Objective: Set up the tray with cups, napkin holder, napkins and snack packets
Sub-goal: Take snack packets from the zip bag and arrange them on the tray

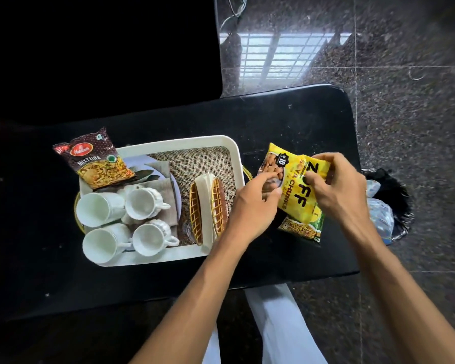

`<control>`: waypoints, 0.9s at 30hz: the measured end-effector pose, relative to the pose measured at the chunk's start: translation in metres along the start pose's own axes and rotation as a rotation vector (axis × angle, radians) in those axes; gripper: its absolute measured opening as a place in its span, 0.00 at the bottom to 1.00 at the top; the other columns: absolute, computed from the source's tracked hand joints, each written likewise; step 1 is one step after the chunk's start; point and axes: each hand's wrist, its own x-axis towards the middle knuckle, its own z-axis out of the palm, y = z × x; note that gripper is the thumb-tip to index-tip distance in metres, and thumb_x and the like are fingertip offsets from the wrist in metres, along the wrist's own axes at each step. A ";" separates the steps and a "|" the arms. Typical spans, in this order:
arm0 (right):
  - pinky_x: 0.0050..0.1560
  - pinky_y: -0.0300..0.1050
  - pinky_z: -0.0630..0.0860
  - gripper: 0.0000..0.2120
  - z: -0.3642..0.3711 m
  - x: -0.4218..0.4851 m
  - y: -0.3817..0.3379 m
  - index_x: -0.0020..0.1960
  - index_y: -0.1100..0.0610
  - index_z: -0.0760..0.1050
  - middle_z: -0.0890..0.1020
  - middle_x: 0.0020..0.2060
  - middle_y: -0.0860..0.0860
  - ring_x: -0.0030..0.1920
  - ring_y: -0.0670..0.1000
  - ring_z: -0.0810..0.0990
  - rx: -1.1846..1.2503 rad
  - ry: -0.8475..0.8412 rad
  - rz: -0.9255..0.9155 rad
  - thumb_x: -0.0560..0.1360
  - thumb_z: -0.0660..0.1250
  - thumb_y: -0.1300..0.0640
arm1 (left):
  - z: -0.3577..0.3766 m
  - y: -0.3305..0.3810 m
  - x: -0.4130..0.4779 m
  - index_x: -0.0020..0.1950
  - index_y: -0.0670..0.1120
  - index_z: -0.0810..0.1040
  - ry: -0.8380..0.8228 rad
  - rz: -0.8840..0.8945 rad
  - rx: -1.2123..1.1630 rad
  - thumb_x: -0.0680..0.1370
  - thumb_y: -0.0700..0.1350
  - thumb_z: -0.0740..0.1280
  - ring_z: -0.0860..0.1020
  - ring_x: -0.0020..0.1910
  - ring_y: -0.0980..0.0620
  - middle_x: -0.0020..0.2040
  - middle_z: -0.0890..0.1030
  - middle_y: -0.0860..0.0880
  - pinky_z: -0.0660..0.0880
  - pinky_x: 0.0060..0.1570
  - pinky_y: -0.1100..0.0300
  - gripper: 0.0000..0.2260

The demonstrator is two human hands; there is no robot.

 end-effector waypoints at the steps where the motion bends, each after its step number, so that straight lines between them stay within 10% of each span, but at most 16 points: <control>1: 0.48 0.50 0.81 0.09 -0.002 0.000 -0.008 0.52 0.48 0.77 0.82 0.42 0.45 0.43 0.46 0.82 0.016 -0.005 -0.057 0.74 0.72 0.57 | -0.006 0.003 0.001 0.72 0.50 0.75 0.032 0.070 0.054 0.81 0.44 0.67 0.80 0.60 0.53 0.62 0.82 0.49 0.77 0.64 0.56 0.19; 5: 0.47 0.53 0.80 0.10 -0.009 -0.005 -0.043 0.53 0.53 0.80 0.83 0.44 0.49 0.42 0.50 0.81 -0.046 0.006 -0.403 0.73 0.72 0.63 | -0.044 0.018 0.009 0.77 0.50 0.68 0.175 0.418 0.291 0.75 0.47 0.75 0.73 0.72 0.50 0.75 0.72 0.47 0.70 0.72 0.57 0.32; 8: 0.45 0.31 0.73 0.10 -0.015 -0.010 -0.076 0.53 0.55 0.80 0.78 0.43 0.44 0.40 0.41 0.74 -0.111 0.013 -0.631 0.73 0.73 0.64 | -0.086 0.030 0.016 0.80 0.50 0.62 0.080 0.581 0.429 0.71 0.50 0.78 0.68 0.77 0.48 0.78 0.69 0.46 0.64 0.76 0.52 0.42; 11: 0.44 0.22 0.67 0.09 -0.013 -0.016 -0.111 0.53 0.57 0.81 0.78 0.44 0.44 0.42 0.38 0.72 -0.113 -0.003 -0.771 0.73 0.73 0.62 | -0.128 0.034 0.019 0.73 0.47 0.74 0.025 0.664 0.495 0.71 0.48 0.79 0.79 0.64 0.50 0.66 0.82 0.46 0.77 0.65 0.48 0.31; 14: 0.48 0.34 0.77 0.11 0.002 -0.025 -0.140 0.55 0.58 0.81 0.82 0.47 0.49 0.44 0.42 0.77 -0.045 -0.010 -0.853 0.74 0.74 0.57 | -0.161 0.029 0.015 0.62 0.45 0.82 0.101 0.682 0.480 0.71 0.43 0.79 0.84 0.52 0.51 0.54 0.86 0.48 0.81 0.51 0.50 0.20; 20: 0.63 0.48 0.78 0.44 0.054 -0.023 -0.166 0.73 0.55 0.68 0.75 0.65 0.51 0.63 0.49 0.77 0.123 -0.110 -0.434 0.63 0.81 0.44 | -0.215 -0.012 0.003 0.61 0.43 0.83 0.296 0.568 0.269 0.73 0.44 0.79 0.85 0.50 0.52 0.53 0.87 0.48 0.81 0.49 0.51 0.18; 27: 0.59 0.59 0.80 0.39 0.130 -0.013 -0.177 0.68 0.61 0.69 0.84 0.57 0.58 0.56 0.55 0.85 0.518 -0.462 -0.105 0.61 0.81 0.59 | -0.239 -0.070 0.006 0.59 0.44 0.80 0.308 0.334 -0.126 0.75 0.39 0.76 0.84 0.54 0.52 0.52 0.85 0.50 0.82 0.57 0.48 0.14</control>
